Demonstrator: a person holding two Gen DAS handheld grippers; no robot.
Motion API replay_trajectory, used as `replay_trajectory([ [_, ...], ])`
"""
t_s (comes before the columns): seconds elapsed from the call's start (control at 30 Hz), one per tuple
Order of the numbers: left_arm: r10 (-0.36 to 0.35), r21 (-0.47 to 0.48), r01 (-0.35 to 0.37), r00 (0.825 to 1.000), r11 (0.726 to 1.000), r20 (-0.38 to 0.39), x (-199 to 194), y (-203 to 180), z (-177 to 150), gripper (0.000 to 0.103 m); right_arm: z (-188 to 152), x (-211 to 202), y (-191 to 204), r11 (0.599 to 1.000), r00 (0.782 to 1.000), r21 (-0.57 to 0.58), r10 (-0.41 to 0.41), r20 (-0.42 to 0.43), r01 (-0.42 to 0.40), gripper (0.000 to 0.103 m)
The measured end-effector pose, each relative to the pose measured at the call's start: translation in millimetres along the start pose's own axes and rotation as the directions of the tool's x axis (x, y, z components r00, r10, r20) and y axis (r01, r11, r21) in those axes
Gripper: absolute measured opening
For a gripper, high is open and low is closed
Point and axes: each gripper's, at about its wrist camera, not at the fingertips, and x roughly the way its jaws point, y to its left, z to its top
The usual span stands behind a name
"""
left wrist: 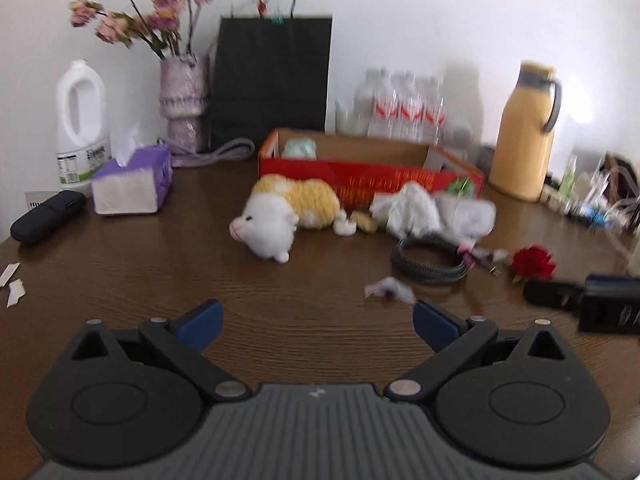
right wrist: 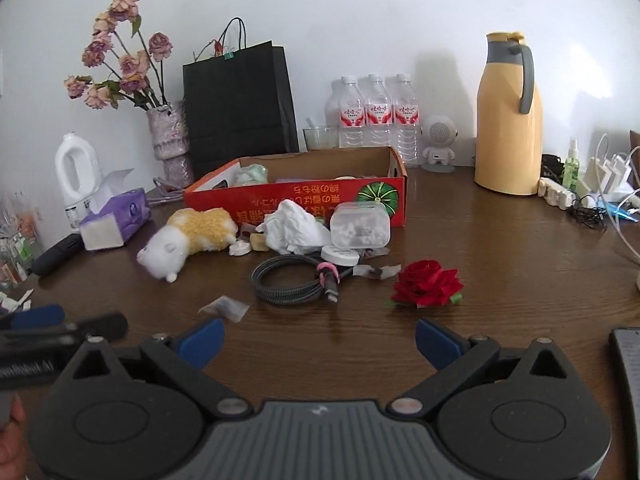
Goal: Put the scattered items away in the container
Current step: 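Withdraw both tools from the box toward the remaining items, then grasp the white plastic box with the right tool while the left tool grasps the plush toy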
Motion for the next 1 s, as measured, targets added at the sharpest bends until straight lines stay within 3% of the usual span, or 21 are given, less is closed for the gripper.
replay_trajectory([
  [0.1, -0.003, 0.040, 0.003, 1.000, 0.999, 0.003, 18.0, -4.1, 15.4, 0.103, 15.0, 19.5, -11.2, 1.000, 1.000, 0.016, 0.024, -0.006, -0.024, 0.087],
  [0.3, 0.075, 0.128, -0.085, 0.994, 0.988, 0.080, 68.7, 3.9, 65.9, 0.103, 53.9, 70.2, -16.9, 1.000, 1.000, -0.012, -0.009, -0.013, 0.009, 0.079],
  [0.43, 0.098, 0.096, -0.097, 0.995, 0.991, -0.009, 121.9, 22.6, 90.6, 0.103, 76.5, 109.3, -20.5, 0.998, 0.998, -0.011, -0.055, -0.015, 0.055, 0.079],
  [0.63, 0.042, 0.041, -0.036, 0.989, 0.998, -0.140, 170.4, 38.4, 98.9, 0.096, 92.8, 169.1, -21.5, 0.994, 0.990, -0.026, -0.108, -0.090, 0.106, 0.078],
  [0.67, 0.021, 0.030, -0.016, 0.988, 0.999, -0.152, 173.7, 41.3, 98.4, 0.088, 93.2, 174.9, -21.5, 0.993, 0.987, -0.039, -0.119, -0.104, 0.115, 0.077],
  [0.7, 0.001, 0.017, 0.002, 0.988, 1.000, -0.154, 175.2, 44.0, 97.5, 0.072, 93.4, 178.7, -21.3, 0.991, 0.986, -0.052, -0.127, -0.106, 0.122, 0.074],
  [0.73, 0.002, 0.010, 0.000, 0.986, 1.000, -0.165, 176.9, 45.7, 96.3, 0.067, 93.8, 182.3, -21.1, 0.991, 0.985, -0.059, -0.130, -0.113, 0.123, 0.063],
  [0.77, 0.006, 0.009, -0.005, 0.984, 1.000, -0.176, 179.0, 46.6, 95.4, 0.058, 94.2, 185.0, -21.6, 0.992, 0.985, -0.059, -0.120, -0.123, 0.114, 0.063],
  [0.9, 0.006, -0.016, -0.009, 0.989, 1.000, -0.149, 166.9, 49.4, 94.6, 0.048, 94.9, 182.5, -22.1, 0.993, 0.988, -0.053, -0.108, -0.113, 0.103, 0.063],
  [1.0, 0.016, -0.030, -0.019, 0.996, 0.999, -0.088, 139.0, 47.4, 96.0, 0.047, 99.9, 158.8, -18.7, 0.994, 0.994, -0.047, -0.100, -0.047, 0.098, 0.063],
])
